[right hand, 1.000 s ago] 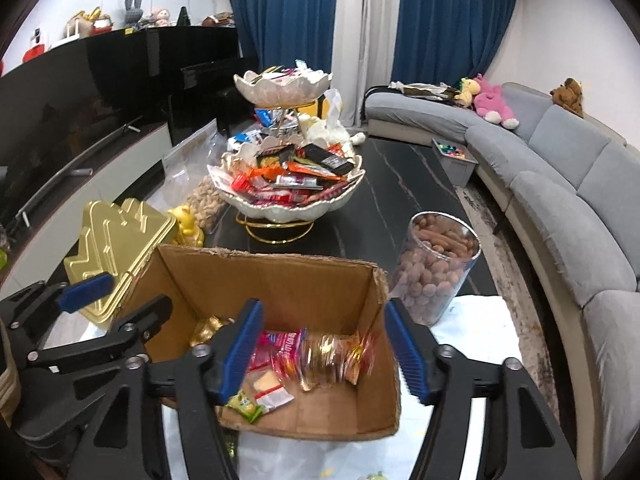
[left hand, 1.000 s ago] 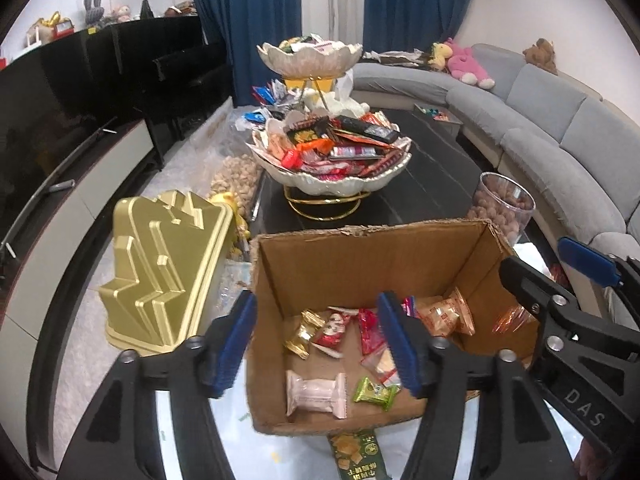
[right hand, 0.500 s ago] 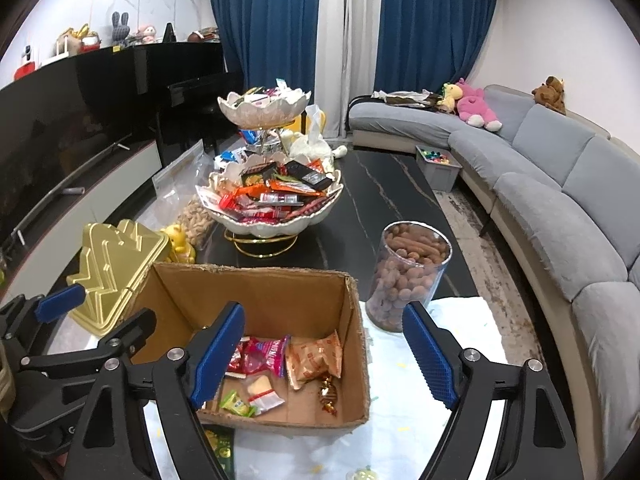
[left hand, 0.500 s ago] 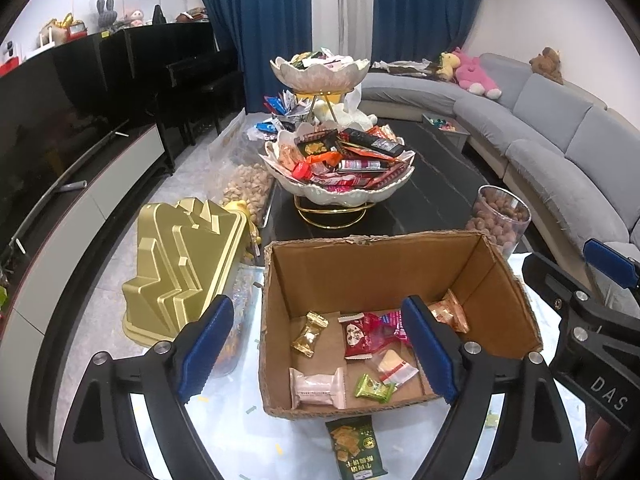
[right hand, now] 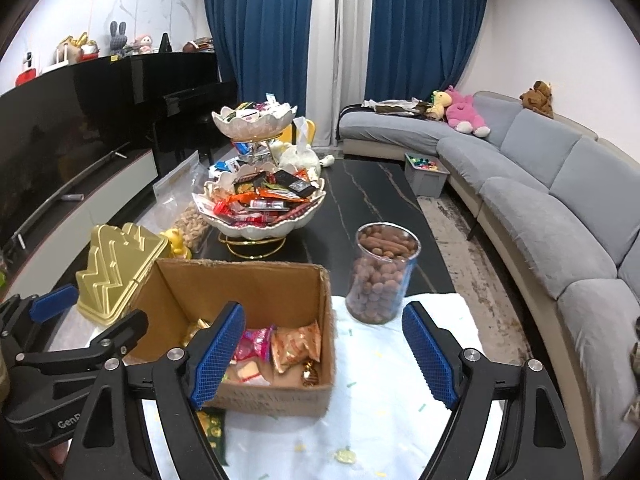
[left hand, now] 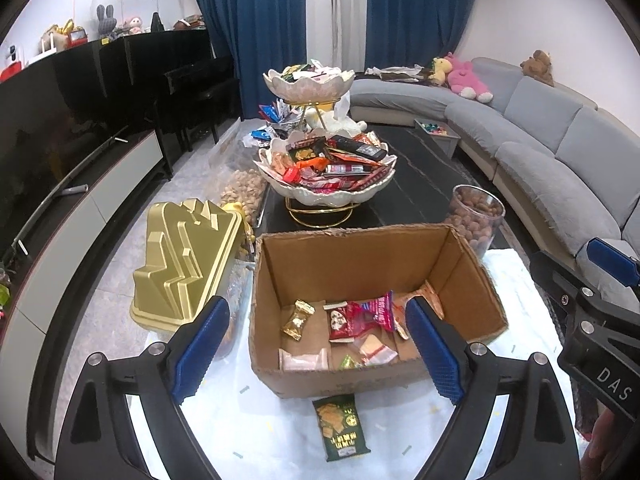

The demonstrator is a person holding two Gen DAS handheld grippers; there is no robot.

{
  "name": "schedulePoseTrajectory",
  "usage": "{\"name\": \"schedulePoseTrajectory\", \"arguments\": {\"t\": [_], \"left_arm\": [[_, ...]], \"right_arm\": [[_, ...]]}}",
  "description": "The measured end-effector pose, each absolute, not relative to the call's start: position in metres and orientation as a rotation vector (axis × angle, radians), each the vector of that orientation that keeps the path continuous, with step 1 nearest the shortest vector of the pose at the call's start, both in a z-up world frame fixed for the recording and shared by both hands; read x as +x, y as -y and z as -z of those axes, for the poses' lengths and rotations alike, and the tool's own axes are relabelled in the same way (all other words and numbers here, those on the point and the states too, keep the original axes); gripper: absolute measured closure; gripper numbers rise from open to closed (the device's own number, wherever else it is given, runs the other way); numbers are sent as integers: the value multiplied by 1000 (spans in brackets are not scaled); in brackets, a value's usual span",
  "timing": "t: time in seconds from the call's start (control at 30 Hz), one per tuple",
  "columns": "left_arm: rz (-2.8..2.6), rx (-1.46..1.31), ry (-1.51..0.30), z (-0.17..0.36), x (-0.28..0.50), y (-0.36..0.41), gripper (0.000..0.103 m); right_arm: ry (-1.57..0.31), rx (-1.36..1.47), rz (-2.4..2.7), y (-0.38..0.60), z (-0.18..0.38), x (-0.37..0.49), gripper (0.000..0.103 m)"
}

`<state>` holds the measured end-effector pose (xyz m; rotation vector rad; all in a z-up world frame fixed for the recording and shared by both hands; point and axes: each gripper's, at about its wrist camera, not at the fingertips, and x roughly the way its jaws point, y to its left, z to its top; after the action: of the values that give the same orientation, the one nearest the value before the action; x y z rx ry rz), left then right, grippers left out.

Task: Organize snacks
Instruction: 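Move left tool to the green cracker packet while right tool approaches the pale green candy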

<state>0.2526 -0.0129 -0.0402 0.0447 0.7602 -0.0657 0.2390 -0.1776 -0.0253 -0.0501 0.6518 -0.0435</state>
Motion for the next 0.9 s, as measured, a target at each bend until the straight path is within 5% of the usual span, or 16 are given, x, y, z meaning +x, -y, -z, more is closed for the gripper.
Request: {"name": "schedulePoseTrajectory", "arguments": {"t": [0.43, 0.9], "left_arm": [[50, 52, -743, 46, 214, 22, 1], [31, 73, -714, 75, 178, 24, 1]], "right_arm": [[-638, -55, 82, 196, 27, 197, 13], [-639, -14, 106, 208, 57, 160, 13]]}}
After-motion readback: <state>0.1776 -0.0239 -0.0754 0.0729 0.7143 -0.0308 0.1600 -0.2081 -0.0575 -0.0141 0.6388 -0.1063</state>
